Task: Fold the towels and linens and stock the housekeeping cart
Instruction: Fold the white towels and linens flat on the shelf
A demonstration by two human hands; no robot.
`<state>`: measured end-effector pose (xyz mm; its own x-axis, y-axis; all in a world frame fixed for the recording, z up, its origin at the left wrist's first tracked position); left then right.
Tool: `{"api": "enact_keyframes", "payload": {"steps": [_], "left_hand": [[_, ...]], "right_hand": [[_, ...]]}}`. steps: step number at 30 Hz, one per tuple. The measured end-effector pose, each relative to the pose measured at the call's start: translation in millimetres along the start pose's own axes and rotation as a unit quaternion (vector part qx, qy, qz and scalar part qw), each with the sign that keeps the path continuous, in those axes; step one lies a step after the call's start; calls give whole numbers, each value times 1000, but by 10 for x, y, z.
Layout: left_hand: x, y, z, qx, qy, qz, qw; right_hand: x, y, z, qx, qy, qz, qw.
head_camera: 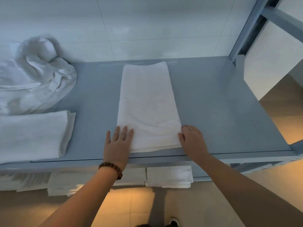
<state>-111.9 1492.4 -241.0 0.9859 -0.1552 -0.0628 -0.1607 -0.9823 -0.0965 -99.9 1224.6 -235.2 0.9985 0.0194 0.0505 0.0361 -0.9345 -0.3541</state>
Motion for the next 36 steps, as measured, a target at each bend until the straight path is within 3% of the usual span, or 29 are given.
{"api": "enact_keyframes", "payload": {"steps": [11, 18, 24, 29, 32, 36], "left_hand": [[-120, -105, 89, -5, -59, 2, 998], [-137, 462, -26, -49, -56, 12, 997], [-167, 248, -12, -18, -40, -1, 999], [-361, 449, -10, -40, -3, 118, 992], [-375, 568, -15, -60, -11, 122, 991], [-344, 575, 6, -50, -15, 119, 992]], "right_hand": [[-198, -100, -4, 41, -23, -24, 999], [-397, -372, 47, 103, -33, -43, 993], [-402, -444, 103, 185, -113, -91, 972], [163, -228, -21, 185, -35, 14, 982], [512, -200, 61, 231, -63, 91, 967], [750, -229, 149, 256, -43, 130, 957]]}}
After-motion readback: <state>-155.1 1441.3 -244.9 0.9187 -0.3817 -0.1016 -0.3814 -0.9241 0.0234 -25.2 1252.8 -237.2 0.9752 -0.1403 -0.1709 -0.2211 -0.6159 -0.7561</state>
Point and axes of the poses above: each hand's wrist, its own x-axis towards the middle knuckle, its own z-axis out of the palm, y = z × x, the point moved 3 cm from there along x, towards the middle knuckle, and after that the axes turned 1 degree about -x, right-handed, at the moved point
